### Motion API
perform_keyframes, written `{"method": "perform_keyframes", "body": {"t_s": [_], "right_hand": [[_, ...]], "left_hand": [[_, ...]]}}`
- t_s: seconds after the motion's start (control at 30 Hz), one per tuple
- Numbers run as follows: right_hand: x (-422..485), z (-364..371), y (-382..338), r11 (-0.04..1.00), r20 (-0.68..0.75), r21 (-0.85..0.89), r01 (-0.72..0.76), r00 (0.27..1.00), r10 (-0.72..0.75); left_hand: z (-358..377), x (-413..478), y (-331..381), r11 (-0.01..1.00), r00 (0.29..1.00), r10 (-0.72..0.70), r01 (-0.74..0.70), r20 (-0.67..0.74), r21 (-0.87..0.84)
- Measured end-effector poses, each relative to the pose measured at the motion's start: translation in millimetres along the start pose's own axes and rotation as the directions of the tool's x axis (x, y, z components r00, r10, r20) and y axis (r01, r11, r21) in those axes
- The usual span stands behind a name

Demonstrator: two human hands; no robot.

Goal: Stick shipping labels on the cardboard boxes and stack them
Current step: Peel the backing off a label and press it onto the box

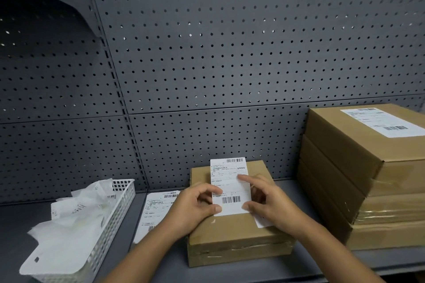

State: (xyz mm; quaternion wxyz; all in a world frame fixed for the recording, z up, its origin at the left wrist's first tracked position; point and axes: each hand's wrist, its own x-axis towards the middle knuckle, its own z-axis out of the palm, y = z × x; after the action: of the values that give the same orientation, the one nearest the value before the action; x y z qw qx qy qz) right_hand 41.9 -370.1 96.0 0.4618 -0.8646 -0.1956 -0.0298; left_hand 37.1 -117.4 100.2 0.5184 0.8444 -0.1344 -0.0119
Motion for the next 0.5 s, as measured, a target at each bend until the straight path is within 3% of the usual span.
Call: {"method": "perform_keyframes", "body": {"t_s": [0.2,0.33,0.5], "right_hand": [[-1,3,6,0.999,0.036,-0.041,0.034,0.999,-0.032],[1,6,15,0.978,0.046,-0.197,0.069,0.997,-0.061],[2,14,20,0.938,0.028,-0.337,0.080,0.997,-0.075]], "left_hand": [[-1,1,-11,0.990,0.997,0.073,-0.074,0.012,0.117],[-1,2,-16,0.987,0.995,0.098,-0.100,0.024,0.128],[3,-1,-15,0.997,0.999,-0.002,0.005,-0.032,0.080]]}}
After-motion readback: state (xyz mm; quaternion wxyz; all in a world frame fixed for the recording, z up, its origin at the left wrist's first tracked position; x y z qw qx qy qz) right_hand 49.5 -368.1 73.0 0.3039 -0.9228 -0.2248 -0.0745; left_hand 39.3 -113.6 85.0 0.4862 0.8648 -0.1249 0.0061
